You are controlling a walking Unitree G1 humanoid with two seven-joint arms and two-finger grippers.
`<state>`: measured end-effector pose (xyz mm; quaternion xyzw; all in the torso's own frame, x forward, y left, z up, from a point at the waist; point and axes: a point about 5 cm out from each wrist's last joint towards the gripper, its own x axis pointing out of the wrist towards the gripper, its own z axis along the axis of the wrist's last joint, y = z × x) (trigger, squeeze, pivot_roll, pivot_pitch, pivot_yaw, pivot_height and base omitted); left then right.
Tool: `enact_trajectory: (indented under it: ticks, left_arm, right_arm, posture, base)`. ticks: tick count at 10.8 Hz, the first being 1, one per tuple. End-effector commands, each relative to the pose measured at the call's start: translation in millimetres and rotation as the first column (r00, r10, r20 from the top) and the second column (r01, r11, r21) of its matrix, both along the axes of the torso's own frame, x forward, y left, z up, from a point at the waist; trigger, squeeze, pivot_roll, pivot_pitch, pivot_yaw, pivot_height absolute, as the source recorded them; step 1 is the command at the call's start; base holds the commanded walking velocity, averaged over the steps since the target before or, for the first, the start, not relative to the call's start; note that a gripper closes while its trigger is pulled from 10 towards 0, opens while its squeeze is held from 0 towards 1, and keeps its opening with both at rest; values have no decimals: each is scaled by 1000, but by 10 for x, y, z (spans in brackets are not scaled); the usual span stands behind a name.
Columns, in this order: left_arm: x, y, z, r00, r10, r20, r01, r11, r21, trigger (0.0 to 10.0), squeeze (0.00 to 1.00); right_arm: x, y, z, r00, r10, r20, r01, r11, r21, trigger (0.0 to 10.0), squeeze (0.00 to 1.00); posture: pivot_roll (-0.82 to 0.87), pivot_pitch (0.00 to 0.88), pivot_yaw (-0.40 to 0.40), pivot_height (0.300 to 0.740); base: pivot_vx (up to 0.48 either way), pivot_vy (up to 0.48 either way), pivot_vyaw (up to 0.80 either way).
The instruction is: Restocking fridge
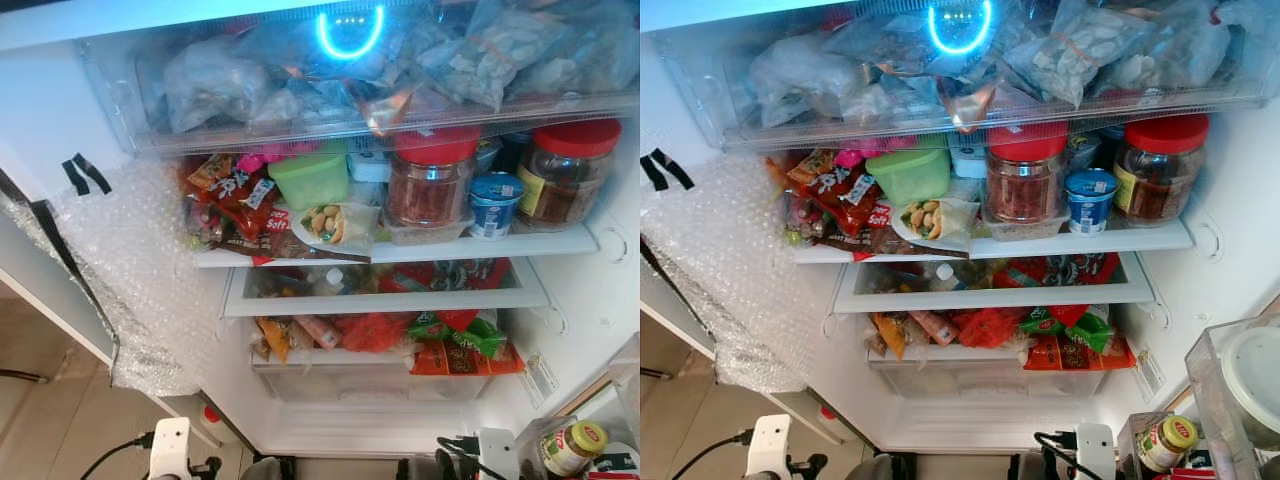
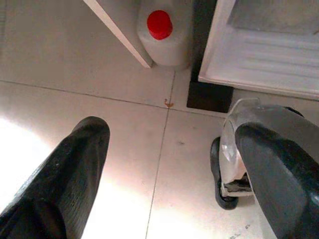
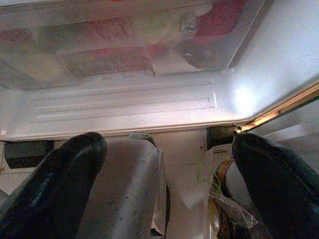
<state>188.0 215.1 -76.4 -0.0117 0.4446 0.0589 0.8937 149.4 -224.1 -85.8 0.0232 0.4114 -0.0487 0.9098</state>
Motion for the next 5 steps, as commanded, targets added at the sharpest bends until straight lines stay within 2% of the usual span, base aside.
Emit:
enact_trajectory:
  ticks: [1,5]
  left_arm:
    - [-48,63,-15,1000,15,-18,-15,999,29,10000,0]
    - [-81,63,-31,1000,19,-24,-18,999,45,10000,0]
  right_arm:
    - [-285,-26,-116,992,-35,-118,36,999,2,10000,0]
    - [-278,60,-137,991,-29,-132,31,999,11,10000,0]
  posture:
    - [-140,0,112,650]
    - [-144,0,112,650]
  base:
    - [-296,0,0]
    - [-314,0,0]
